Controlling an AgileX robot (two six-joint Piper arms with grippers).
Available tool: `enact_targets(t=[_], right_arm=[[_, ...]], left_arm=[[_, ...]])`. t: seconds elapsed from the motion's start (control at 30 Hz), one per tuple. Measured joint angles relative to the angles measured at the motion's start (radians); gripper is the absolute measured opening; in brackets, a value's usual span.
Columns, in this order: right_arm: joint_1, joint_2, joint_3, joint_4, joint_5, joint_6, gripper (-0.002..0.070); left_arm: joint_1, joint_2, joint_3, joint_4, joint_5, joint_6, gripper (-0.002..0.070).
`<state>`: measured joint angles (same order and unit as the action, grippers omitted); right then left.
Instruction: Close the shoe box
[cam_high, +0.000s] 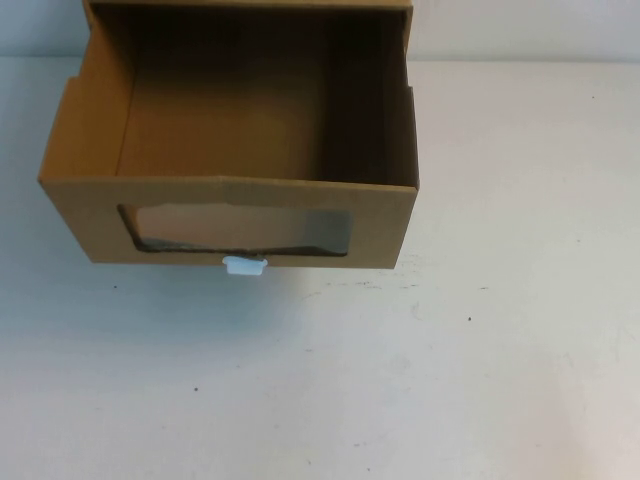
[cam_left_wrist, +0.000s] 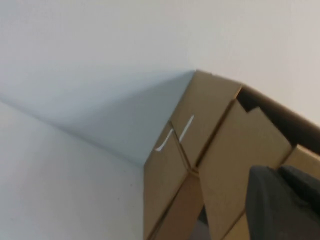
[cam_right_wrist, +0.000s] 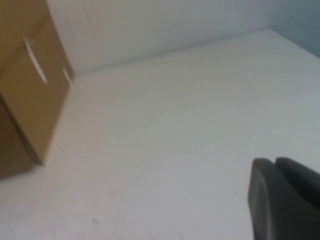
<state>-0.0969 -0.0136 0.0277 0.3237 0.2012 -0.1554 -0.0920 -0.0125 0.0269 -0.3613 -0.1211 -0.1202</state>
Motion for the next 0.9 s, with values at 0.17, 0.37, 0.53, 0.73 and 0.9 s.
enact_targets(t=[0.17, 0.37, 0.53, 0.73, 0.9], right_arm=[[0.0, 0.0, 0.0, 0.316, -0.097, 0.0, -0.0014], [0.0, 0.0, 0.0, 0.519, -0.185, 0.0, -0.0014], [0.0, 0.0, 0.0, 0.549, -0.209, 0.002, -0.0014], [0.0, 0.0, -0.045, 0.551, 0.052, -0.012, -0.0014], [0.0, 0.062, -0.169, 0.545, 0.259, -0.076, -0.0014]], left_arm=[[0.0, 0.0, -0.061, -0.006, 0.121, -0.024, -0.0002], [0.0, 0.173, -0.32, -0.006, 0.397, 0.048, -0.0002], [0.0, 0.475, -0.606, -0.013, 0.606, 0.205, -0.0002], [0.0, 0.894, -1.049, -0.085, 0.828, 0.432, -0.0002], [0.0, 1.235, -1.509, -0.157, 0.978, 0.523, -0.0002]])
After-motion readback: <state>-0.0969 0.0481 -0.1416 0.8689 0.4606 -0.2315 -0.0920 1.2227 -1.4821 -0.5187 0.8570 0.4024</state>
